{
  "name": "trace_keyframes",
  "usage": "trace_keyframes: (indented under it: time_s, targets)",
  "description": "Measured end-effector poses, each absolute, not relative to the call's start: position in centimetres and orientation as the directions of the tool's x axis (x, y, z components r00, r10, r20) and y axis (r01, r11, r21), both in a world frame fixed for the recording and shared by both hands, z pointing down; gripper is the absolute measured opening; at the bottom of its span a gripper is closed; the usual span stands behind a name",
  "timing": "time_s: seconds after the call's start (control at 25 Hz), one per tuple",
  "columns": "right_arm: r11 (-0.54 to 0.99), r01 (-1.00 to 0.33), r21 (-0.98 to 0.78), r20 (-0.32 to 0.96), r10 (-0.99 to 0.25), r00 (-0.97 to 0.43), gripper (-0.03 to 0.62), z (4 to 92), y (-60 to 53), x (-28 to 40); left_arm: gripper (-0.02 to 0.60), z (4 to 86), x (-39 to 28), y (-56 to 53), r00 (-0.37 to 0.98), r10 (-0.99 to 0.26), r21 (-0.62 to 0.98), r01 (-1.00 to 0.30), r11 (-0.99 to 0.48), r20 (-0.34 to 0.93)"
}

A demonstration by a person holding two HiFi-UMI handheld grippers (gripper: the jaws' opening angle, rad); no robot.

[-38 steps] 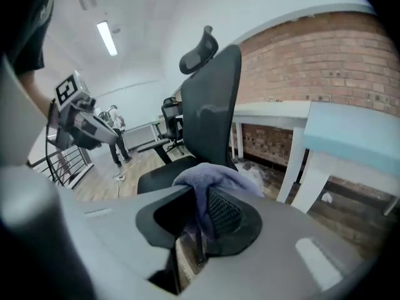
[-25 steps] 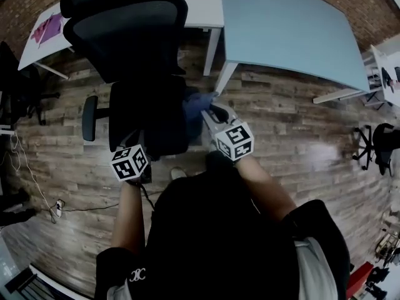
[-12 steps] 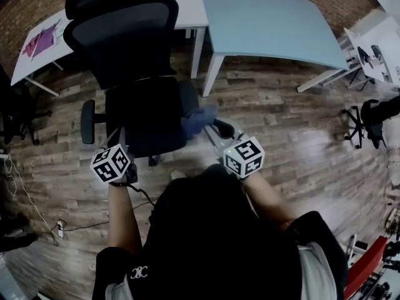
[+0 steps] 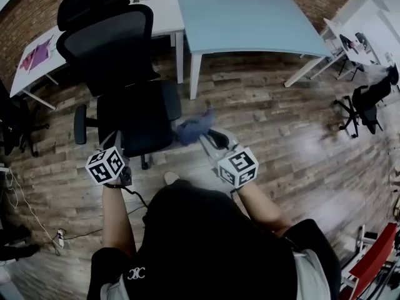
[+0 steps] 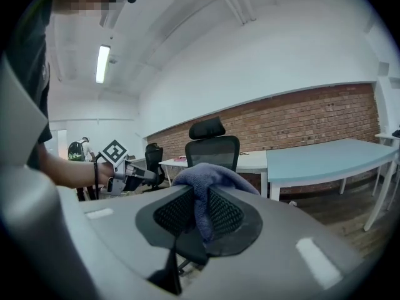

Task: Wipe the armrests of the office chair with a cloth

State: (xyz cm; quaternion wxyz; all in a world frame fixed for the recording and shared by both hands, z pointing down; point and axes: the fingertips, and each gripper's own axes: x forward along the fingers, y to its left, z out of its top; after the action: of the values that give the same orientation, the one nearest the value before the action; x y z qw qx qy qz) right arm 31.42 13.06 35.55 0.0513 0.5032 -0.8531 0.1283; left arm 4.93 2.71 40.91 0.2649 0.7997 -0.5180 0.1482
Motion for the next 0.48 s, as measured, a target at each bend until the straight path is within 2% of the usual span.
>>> trace_keyframes:
  time_s: [0.28, 0.48]
  targets:
    - [0.490, -0.856, -0.165, 0.204, -0.832, -0.515, 0.072, 35.7, 22.7, 31.9, 0.006, 42.1, 8.7, 14.8, 0.424, -0.726, 0.250, -0.906, -0.342, 0.542]
    - [0.493, -0.856, -0.154, 0.211, -0.830, -0.516, 0.072, 36.0, 28.2, 31.8, 0.006, 44.3, 9.3, 24.0, 0.416, -0.677, 0.234, -0.908, -0.348, 0.607]
